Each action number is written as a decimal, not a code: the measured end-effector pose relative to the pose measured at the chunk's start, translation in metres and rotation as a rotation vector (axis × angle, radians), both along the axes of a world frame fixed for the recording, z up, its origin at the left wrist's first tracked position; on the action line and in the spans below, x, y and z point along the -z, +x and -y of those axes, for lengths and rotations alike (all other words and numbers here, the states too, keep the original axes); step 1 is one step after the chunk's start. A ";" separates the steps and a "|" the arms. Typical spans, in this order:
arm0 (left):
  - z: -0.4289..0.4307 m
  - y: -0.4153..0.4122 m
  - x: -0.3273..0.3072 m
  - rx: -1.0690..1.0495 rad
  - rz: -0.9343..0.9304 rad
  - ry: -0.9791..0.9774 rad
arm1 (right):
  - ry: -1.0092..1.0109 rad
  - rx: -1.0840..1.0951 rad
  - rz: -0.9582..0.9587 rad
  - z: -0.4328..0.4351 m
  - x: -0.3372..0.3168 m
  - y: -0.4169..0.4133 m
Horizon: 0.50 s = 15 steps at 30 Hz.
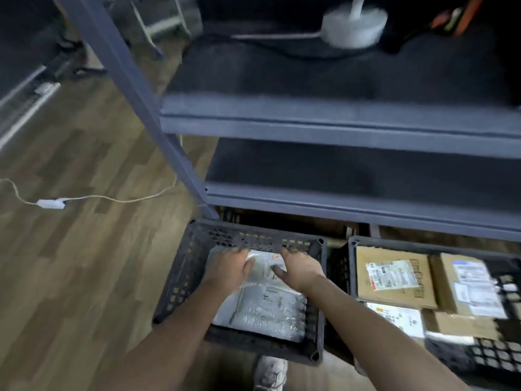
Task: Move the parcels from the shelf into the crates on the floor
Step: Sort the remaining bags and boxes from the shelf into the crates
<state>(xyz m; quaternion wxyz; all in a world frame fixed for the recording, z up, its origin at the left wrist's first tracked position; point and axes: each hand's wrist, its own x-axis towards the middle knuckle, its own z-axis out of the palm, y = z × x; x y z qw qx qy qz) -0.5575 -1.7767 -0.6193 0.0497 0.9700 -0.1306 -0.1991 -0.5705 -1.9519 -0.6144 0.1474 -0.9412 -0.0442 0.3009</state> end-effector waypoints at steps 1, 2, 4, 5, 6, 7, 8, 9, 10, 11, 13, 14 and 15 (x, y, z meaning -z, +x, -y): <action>-0.002 -0.004 -0.029 -0.006 0.005 0.010 | 0.004 -0.002 0.015 0.000 -0.031 -0.005; -0.005 -0.008 -0.056 -0.018 0.012 0.001 | 0.008 -0.005 0.030 -0.001 -0.061 -0.011; -0.008 -0.015 -0.116 -0.049 0.023 -0.030 | 0.016 -0.015 0.073 -0.001 -0.121 -0.021; -0.009 -0.018 -0.146 -0.062 0.040 -0.043 | 0.025 -0.015 0.102 0.000 -0.152 -0.025; -0.008 -0.020 -0.178 -0.067 0.062 -0.060 | 0.037 -0.013 0.131 0.001 -0.184 -0.028; -0.007 -0.023 -0.209 -0.069 0.078 -0.076 | 0.044 -0.011 0.160 0.002 -0.215 -0.032; -0.004 -0.027 -0.240 -0.066 0.101 -0.088 | 0.044 -0.008 0.181 0.003 -0.245 -0.035; 0.000 -0.029 -0.272 -0.062 0.124 -0.089 | 0.045 -0.003 0.204 0.005 -0.274 -0.039; 0.003 -0.030 -0.301 -0.055 0.149 -0.094 | 0.053 0.007 0.230 0.007 -0.302 -0.043; 0.007 -0.031 -0.330 -0.049 0.178 -0.109 | 0.064 0.017 0.264 0.009 -0.329 -0.047; 0.014 -0.033 -0.384 -0.029 0.230 -0.129 | 0.080 0.034 0.326 0.014 -0.376 -0.055; 0.018 -0.034 -0.406 -0.021 0.253 -0.141 | 0.078 0.039 0.345 0.018 -0.397 -0.059; 0.022 -0.035 -0.428 -0.012 0.275 -0.154 | 0.076 0.045 0.364 0.022 -0.416 -0.063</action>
